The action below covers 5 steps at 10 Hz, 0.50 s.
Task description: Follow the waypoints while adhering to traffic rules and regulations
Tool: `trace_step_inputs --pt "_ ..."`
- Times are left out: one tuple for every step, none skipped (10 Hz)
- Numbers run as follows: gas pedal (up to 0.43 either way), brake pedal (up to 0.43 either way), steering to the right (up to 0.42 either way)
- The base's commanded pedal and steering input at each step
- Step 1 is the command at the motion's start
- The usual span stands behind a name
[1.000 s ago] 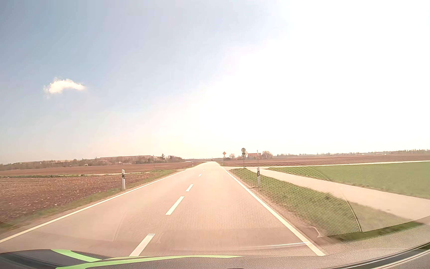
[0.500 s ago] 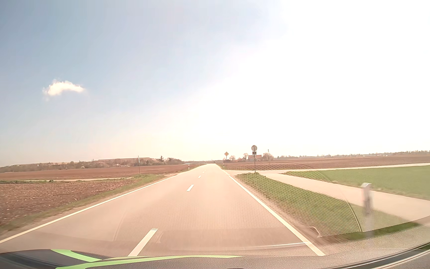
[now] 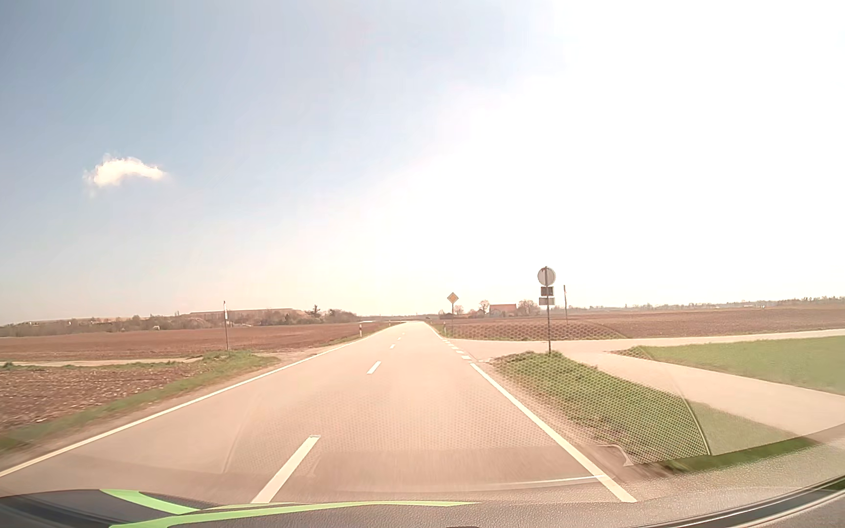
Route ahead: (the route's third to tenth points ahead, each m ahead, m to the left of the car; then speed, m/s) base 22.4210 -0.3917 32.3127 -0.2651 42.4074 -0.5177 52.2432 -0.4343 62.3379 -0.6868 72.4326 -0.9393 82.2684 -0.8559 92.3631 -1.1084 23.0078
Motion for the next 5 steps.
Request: trace_step_inputs --pt "0.268 0.0 -0.003" --pt "0.268 0.0 -0.003" --pt "0.268 0.0 -0.003" --pt "0.268 0.0 -0.003" --pt "0.268 0.0 -0.003"
